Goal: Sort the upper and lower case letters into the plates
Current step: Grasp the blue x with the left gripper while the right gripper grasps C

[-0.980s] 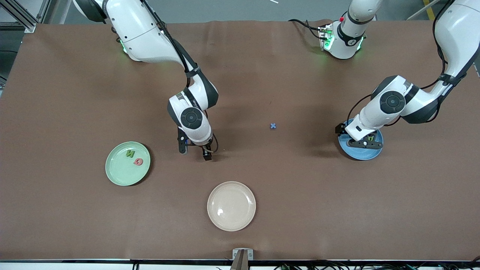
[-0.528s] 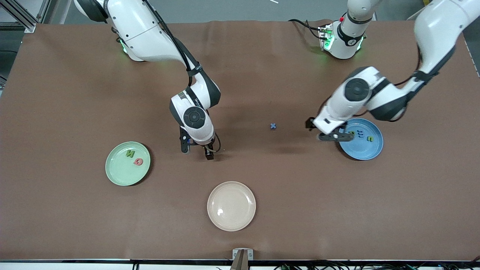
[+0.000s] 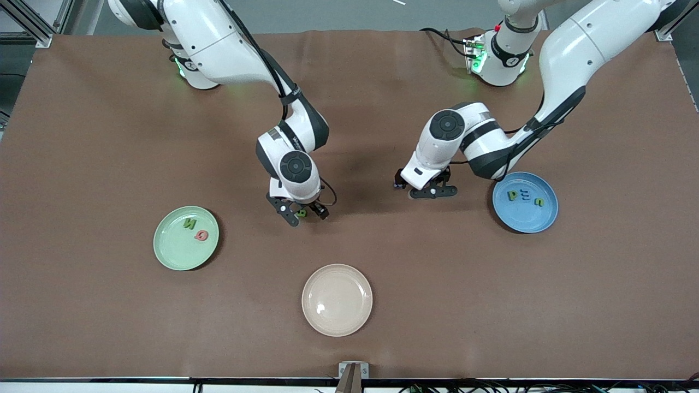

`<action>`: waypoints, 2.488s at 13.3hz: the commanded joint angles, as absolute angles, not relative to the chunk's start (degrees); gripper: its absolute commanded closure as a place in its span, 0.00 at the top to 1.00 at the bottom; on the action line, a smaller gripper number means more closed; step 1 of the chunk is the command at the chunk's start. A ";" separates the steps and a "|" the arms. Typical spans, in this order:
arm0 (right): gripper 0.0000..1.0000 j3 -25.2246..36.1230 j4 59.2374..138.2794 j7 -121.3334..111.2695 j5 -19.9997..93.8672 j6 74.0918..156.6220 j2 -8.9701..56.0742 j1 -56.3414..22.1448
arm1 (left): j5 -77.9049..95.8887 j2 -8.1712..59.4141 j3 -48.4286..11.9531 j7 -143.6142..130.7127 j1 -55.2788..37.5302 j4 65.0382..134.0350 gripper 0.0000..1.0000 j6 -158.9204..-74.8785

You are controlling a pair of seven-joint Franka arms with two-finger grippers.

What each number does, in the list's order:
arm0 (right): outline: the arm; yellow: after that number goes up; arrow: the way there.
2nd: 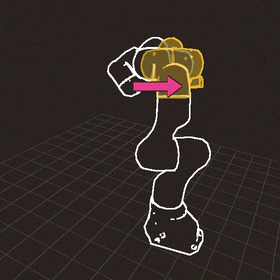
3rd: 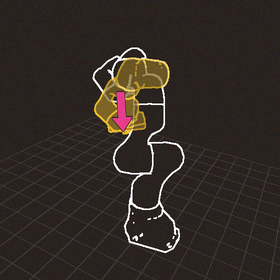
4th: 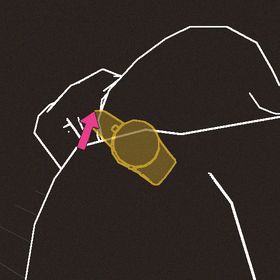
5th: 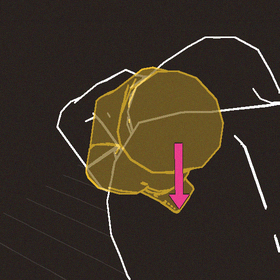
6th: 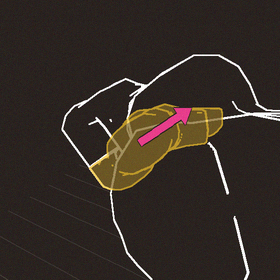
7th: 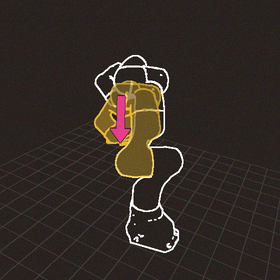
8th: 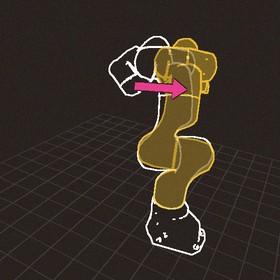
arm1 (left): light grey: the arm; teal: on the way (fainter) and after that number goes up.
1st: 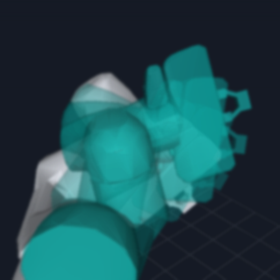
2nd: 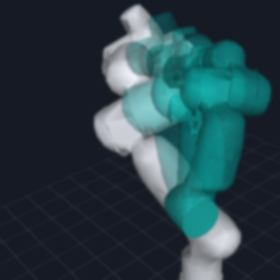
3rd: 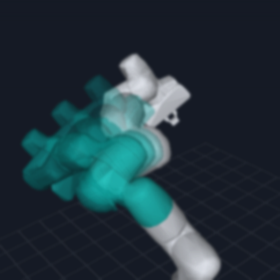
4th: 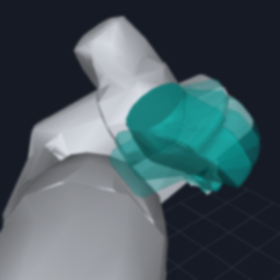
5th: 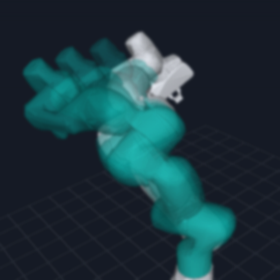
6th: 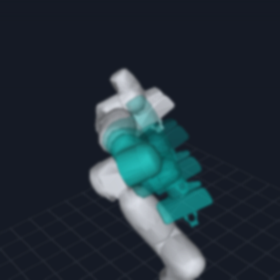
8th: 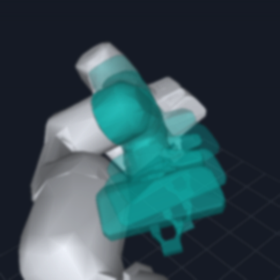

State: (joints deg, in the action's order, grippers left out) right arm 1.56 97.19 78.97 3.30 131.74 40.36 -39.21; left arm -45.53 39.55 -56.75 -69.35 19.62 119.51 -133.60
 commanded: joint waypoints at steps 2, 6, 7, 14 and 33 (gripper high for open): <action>1.00 1.93 102.80 68.67 3.87 136.99 36.49 -38.76 | -44.65 41.74 -53.01 -71.80 13.20 114.89 1.00 -133.95; 1.00 1.93 108.44 61.19 3.96 140.88 33.32 -36.83 | -44.65 43.07 -50.45 -72.69 9.15 113.11 1.00 -134.12; 1.00 1.85 110.72 59.43 3.96 142.80 32.18 -36.48 | -44.65 43.07 -50.19 -72.60 8.88 113.12 0.99 -134.12; 1.00 1.67 115.66 60.73 5.18 148.01 31.11 -37.00 | -44.65 45.79 -50.19 -71.89 8.00 113.12 0.66 -134.30; 0.80 2.37 115.22 63.02 4.13 147.74 31.55 -38.76 | -44.56 43.59 -58.16 -65.94 21.32 108.90 0.12 -128.07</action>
State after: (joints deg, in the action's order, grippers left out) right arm 2.42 113.55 62.89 4.47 147.50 33.14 -39.33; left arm -45.47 45.01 -54.49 -69.50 15.58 108.35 -130.50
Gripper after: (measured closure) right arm 0.185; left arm 0.727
